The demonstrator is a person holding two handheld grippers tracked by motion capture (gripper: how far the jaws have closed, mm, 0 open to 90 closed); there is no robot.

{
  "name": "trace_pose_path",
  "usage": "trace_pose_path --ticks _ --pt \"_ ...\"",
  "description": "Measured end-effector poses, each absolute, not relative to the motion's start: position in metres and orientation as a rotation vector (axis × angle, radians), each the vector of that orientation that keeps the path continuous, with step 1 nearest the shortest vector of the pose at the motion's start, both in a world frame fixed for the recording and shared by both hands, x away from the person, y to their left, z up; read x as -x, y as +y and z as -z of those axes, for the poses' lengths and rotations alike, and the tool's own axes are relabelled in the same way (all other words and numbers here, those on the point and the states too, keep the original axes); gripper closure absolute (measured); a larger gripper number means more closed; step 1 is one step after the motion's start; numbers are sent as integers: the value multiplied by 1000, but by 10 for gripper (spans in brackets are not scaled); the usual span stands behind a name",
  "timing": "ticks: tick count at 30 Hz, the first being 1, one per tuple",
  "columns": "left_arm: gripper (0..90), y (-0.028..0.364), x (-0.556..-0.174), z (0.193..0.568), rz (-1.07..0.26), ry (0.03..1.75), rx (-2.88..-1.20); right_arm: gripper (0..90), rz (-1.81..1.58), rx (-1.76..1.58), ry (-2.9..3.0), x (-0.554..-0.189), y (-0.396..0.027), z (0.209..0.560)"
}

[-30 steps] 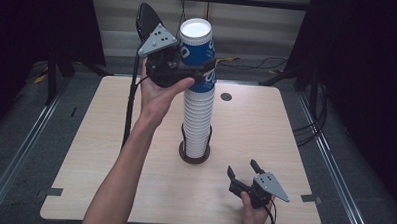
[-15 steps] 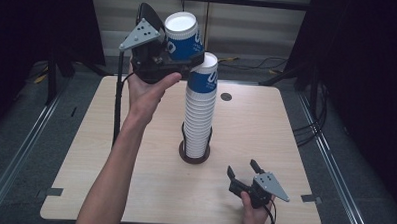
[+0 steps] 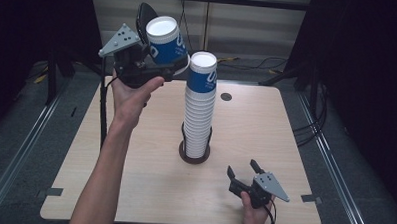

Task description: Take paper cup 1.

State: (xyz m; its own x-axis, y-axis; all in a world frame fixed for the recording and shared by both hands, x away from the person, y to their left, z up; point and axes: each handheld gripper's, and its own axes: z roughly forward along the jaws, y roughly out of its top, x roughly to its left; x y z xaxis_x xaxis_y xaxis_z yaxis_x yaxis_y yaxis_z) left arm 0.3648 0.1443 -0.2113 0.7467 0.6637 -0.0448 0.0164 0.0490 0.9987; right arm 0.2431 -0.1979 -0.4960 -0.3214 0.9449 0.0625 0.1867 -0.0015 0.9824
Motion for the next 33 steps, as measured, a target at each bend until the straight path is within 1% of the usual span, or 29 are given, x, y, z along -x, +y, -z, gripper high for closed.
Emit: trace_pose_path --ticks 3,13,22,27,33 --pt "197 150 -362 214 -538 597 -1435 158 -1386 -1196 1581 -243 -198 496" --pt "195 165 -359 231 -526 632 -1465 158 -1386 -1197 1578 -243 -198 496" --pt "194 169 -364 269 -484 694 -1530 159 -1383 -1191 1580 -243 -198 496" --pt "194 171 -360 286 -456 711 -1527 159 -1385 -1192 1576 -243 -198 496" --pt "194 174 -351 316 -400 739 -1517 158 -1382 -1177 1577 -241 -196 496"
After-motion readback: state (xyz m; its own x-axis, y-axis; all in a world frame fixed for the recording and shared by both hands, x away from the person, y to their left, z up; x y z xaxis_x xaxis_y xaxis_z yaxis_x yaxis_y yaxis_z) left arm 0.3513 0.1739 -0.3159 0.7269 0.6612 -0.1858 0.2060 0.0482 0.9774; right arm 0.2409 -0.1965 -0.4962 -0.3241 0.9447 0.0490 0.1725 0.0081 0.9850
